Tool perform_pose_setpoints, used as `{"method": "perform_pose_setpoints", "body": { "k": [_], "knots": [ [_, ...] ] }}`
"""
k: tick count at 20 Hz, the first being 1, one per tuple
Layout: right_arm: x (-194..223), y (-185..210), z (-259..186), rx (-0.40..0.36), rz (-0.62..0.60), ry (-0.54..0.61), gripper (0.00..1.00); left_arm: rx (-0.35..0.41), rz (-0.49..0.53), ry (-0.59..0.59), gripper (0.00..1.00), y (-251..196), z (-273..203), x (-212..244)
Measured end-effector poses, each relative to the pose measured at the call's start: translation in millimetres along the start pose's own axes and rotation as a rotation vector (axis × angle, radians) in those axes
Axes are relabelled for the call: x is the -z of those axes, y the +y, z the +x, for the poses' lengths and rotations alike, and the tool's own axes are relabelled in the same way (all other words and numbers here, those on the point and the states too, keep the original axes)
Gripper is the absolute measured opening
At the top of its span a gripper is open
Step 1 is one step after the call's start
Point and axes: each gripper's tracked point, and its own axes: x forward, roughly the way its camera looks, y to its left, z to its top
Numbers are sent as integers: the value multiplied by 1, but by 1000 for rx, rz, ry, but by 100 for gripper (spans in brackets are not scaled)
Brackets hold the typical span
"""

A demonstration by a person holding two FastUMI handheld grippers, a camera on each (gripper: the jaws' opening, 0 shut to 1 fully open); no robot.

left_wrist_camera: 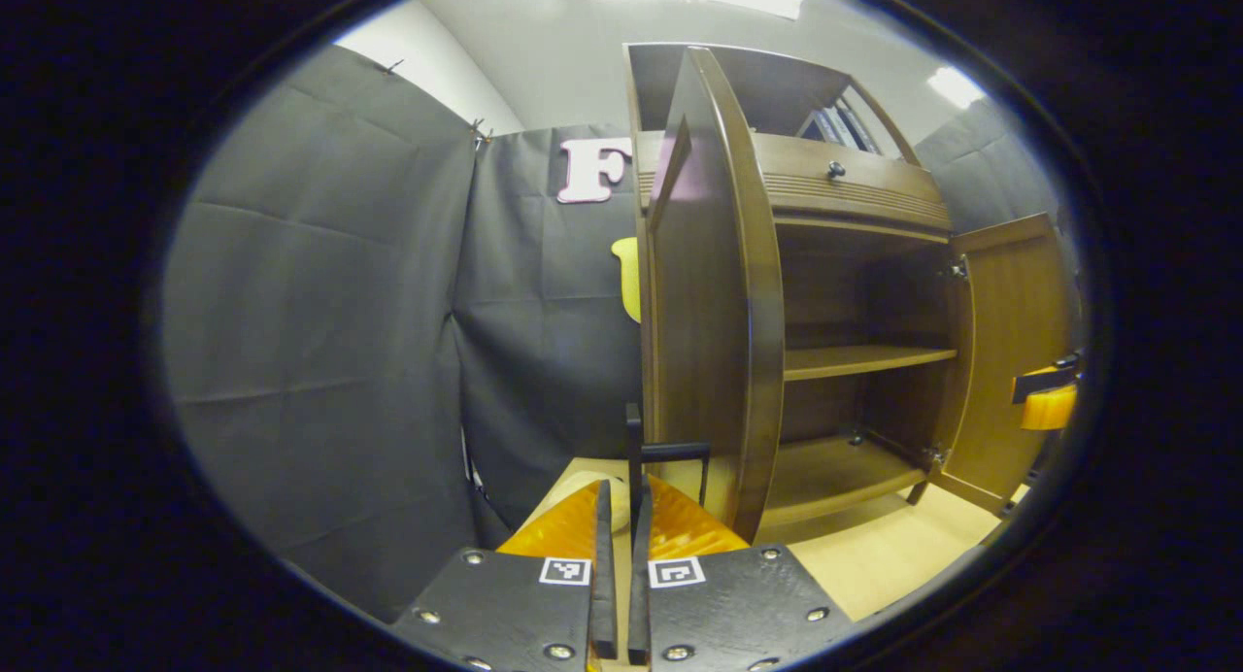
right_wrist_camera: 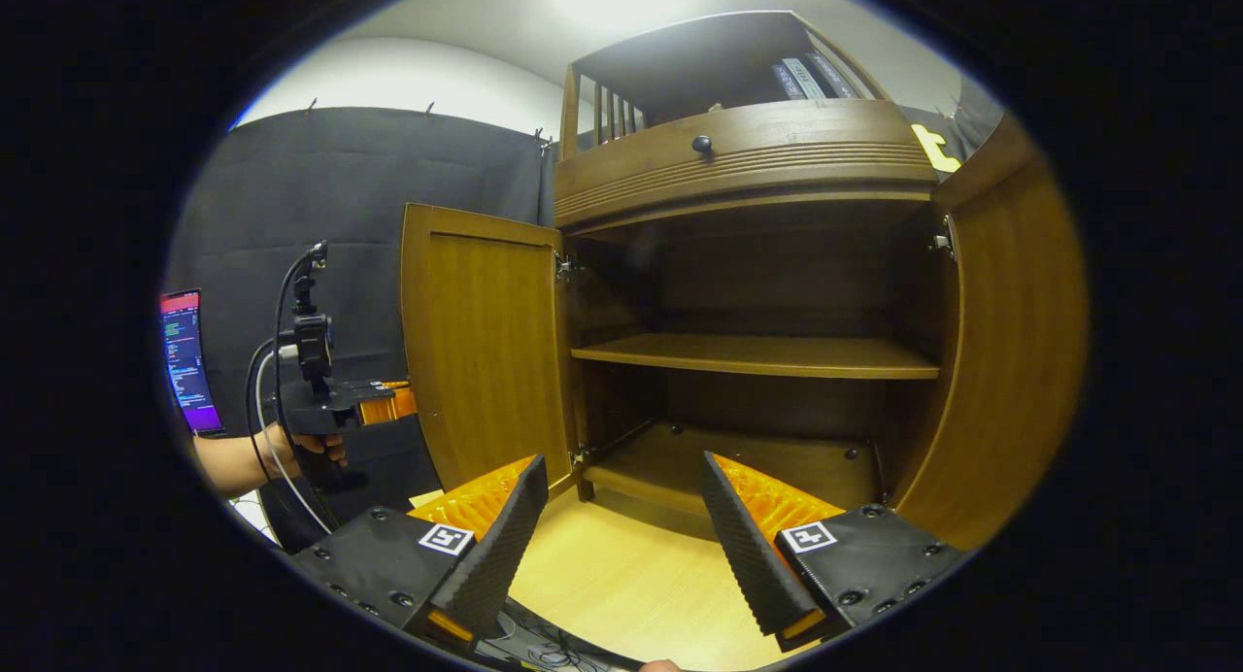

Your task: Open the right door of the double-door shoe cabinet with the right hand, and open the left door with the left hand.

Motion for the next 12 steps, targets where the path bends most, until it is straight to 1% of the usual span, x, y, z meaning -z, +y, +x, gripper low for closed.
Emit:
{"method": "perform_pose_setpoints", "body": {
  "k": [1,3,4,5,7,8,9,12],
  "knots": [
    [-1,0,1,1,1,-2,99,7,3,6,5,0,1,1],
    [-1,1,2,1,0,-1,99,6,5,9,9,-2,0,1],
    [1,1,0,1,-3,3,95,1,7,11,7,-3,-2,1],
    [1,1,-2,1,-6,3,99,-7,12,10,7,-3,-5,1],
    [-1,0,-5,-1,-9,3,99,-41,33,10,6,3,-13,2],
    [-1,2,-8,-3,-9,3,95,-66,50,15,7,10,-19,4],
    [-1,2,-12,-5,-9,4,95,-94,67,23,7,15,-25,7],
    [2,4,-25,-4,-6,0,95,-169,54,32,7,31,-46,11]
  ]
}}
